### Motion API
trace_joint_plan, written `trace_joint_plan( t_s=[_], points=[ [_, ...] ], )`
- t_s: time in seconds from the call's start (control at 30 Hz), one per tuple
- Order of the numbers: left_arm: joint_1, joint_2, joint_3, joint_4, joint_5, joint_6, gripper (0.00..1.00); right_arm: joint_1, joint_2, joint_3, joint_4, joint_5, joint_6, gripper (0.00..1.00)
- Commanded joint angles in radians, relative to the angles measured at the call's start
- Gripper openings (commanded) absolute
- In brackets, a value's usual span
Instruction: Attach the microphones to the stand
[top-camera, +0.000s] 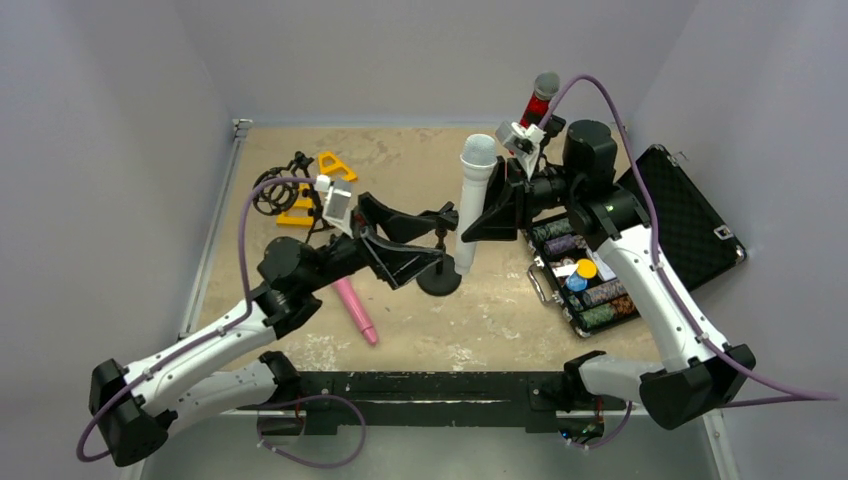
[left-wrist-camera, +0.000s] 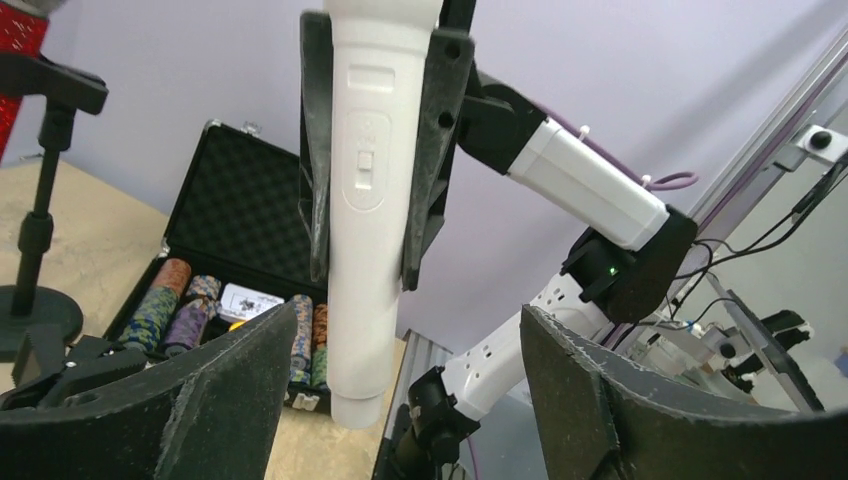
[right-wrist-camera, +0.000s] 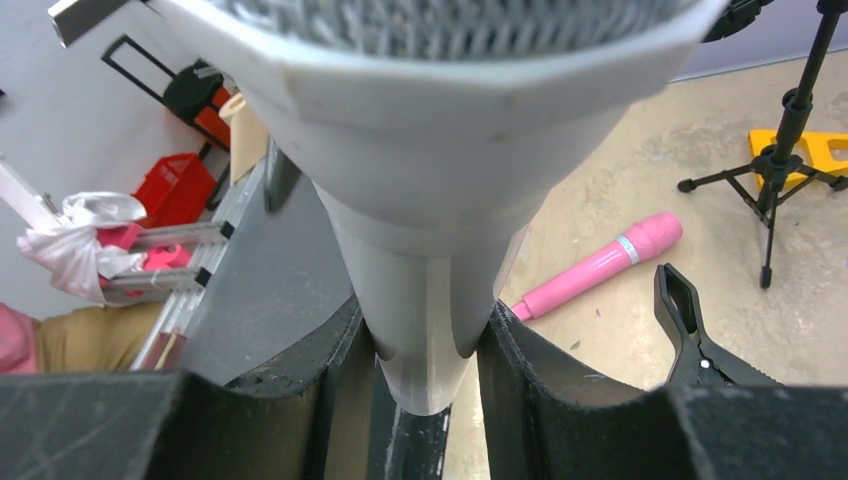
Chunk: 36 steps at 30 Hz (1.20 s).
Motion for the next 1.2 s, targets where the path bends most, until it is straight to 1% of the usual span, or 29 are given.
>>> trace_joint_plan(
  t_s=[0.0, 0.1, 0.3, 0.43, 0.5, 0.6, 0.67, 0.8, 0.83, 0.9, 0.93, 0.97, 1.0, 1.03, 1.07, 1.1, 1.17],
  points=[
    [0.017, -0.085, 0.058, -0.174, 0.002, 0.066, 0.87, 0.008, -0.039, 0.002, -0.123, 0.017, -0.214, 0.00],
    [0.018, -0.058, 0.151, -0.271, 0.005, 0.121, 0.87, 0.028, -0.036, -0.007, -0.181, 0.030, -0.297, 0.00],
    [0.015, 0.098, 0.363, -0.375, 0.054, 0.204, 0.85, 0.069, -0.031, 0.005, -0.264, 0.073, -0.389, 0.00],
    [0.010, 0.166, 0.422, -0.376, 0.098, 0.222, 0.81, 0.078, -0.026, 0.005, -0.277, 0.087, -0.402, 0.00],
    [0.008, 0.195, 0.450, -0.397, 0.111, 0.230, 0.77, 0.081, -0.023, 0.007, -0.282, 0.087, -0.407, 0.00],
    [0.007, 0.220, 0.473, -0.416, 0.118, 0.249, 0.68, 0.084, -0.019, 0.007, -0.287, 0.087, -0.413, 0.00],
    [0.006, 0.228, 0.480, -0.421, 0.118, 0.265, 0.60, 0.086, -0.017, 0.005, -0.290, 0.089, -0.417, 0.00],
    [0.006, 0.242, 0.500, -0.428, 0.122, 0.286, 0.53, 0.089, -0.016, 0.001, -0.293, 0.087, -0.424, 0.00],
    [0.006, 0.246, 0.505, -0.421, 0.132, 0.287, 0.48, 0.091, -0.015, 0.002, -0.295, 0.087, -0.424, 0.00],
    [0.006, 0.258, 0.513, -0.409, 0.162, 0.283, 0.33, 0.091, -0.013, 0.000, -0.295, 0.086, -0.426, 0.00],
    [0.006, 0.263, 0.517, -0.401, 0.181, 0.278, 0.23, 0.091, -0.013, 0.000, -0.296, 0.087, -0.428, 0.00],
    [0.006, 0.267, 0.518, -0.392, 0.193, 0.272, 0.05, 0.092, -0.013, 0.000, -0.297, 0.087, -0.429, 0.00],
    [0.006, 0.266, 0.515, -0.388, 0.198, 0.267, 0.00, 0.092, -0.013, 0.001, -0.298, 0.091, -0.432, 0.03],
    [0.008, 0.260, 0.509, -0.383, 0.201, 0.265, 0.00, 0.091, -0.015, 0.000, -0.301, 0.095, -0.437, 0.13],
    [0.008, 0.248, 0.496, -0.377, 0.200, 0.264, 0.00, 0.091, -0.018, 0.000, -0.305, 0.101, -0.445, 0.21],
    [0.007, 0.230, 0.480, -0.373, 0.192, 0.266, 0.00, 0.092, -0.021, 0.000, -0.314, 0.107, -0.455, 0.32],
    [0.014, 0.179, 0.443, -0.380, 0.170, 0.281, 0.00, 0.091, -0.032, -0.001, -0.337, 0.125, -0.494, 0.57]
  ],
)
